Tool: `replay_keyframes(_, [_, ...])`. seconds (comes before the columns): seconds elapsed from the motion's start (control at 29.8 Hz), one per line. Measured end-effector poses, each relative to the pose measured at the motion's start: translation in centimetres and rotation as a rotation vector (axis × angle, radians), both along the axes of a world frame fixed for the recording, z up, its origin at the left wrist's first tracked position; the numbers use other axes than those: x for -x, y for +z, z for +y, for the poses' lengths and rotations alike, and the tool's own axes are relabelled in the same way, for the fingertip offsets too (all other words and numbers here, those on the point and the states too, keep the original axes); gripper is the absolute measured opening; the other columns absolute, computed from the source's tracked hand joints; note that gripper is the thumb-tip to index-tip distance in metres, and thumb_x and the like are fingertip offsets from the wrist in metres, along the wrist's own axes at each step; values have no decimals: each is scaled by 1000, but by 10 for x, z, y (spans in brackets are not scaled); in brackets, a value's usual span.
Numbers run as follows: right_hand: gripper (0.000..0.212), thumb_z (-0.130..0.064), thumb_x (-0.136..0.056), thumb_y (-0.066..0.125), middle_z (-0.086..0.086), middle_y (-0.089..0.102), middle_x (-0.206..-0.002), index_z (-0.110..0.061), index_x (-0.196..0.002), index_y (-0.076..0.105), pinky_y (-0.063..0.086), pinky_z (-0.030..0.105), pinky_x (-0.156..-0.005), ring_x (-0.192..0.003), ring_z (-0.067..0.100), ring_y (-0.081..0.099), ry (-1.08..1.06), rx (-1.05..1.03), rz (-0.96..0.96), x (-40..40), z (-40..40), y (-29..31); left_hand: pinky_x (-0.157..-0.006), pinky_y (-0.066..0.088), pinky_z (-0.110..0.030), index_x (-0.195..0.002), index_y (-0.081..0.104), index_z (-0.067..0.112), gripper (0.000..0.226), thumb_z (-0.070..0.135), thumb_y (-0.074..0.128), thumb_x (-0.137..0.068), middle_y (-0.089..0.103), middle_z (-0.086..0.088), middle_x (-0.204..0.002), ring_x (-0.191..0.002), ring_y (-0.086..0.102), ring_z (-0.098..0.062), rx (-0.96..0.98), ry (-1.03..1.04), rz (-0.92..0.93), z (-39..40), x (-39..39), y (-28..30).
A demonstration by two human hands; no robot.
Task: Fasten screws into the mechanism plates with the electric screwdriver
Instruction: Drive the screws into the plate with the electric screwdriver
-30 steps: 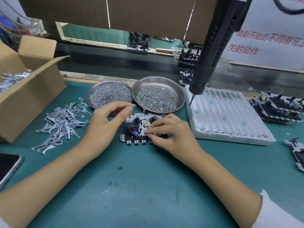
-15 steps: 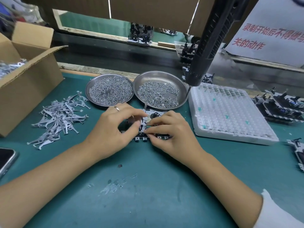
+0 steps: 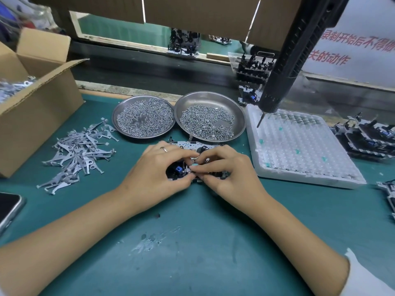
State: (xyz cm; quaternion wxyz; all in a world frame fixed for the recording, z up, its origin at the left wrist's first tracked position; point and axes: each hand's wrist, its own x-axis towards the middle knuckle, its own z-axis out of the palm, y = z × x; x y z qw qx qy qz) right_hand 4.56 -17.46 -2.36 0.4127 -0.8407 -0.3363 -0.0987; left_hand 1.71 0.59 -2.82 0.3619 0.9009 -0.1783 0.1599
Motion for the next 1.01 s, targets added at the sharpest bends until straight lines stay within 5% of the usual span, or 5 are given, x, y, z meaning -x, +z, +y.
replay_keyframes(0.27, [20,-1,-82,62,1,57,-81,-14,-95,69,40,13,-73,-74,5,53,-383,-398,-212,-3,-4,18,-91,44,-41,-96,73,24,24,29,69,-73,66,15,-91,-92,59,-15,50,-3,0,-1,-3,-3])
replay_keyframes(0.44, [55,-20,-80,70,-2,47,-109,-17,-126,40,41,24,-89,-100,17,50,-702,-641,-333,-29,-16,58,-91,44,-42,-94,74,21,22,16,80,-74,65,15,-90,-91,58,-15,97,-28,7,-2,-2,-3])
replay_keyframes(0.57, [82,-20,-82,70,12,52,-127,-8,-145,19,48,37,-95,-108,23,58,-492,-729,-182,-53,-13,98,-91,44,-42,-93,75,21,23,13,81,-72,67,13,-89,-90,58,-18,126,-18,19,-2,-2,-2])
replay_keyframes(0.77, [47,-12,-90,60,10,55,-76,-3,-128,35,47,26,-49,-50,16,54,-307,-874,-112,-44,19,104,-90,45,-45,-92,76,21,24,12,82,-70,64,20,-86,-88,59,-19,169,-18,11,-6,-1,0])
replay_keyframes(1.01, [17,-15,-88,56,2,45,-49,-13,-91,40,39,23,-39,-35,18,46,-34,-1013,137,-16,57,77,-88,45,-47,-91,77,16,23,13,83,-69,67,15,-85,-86,57,-19,177,-3,0,-4,-3,-1])
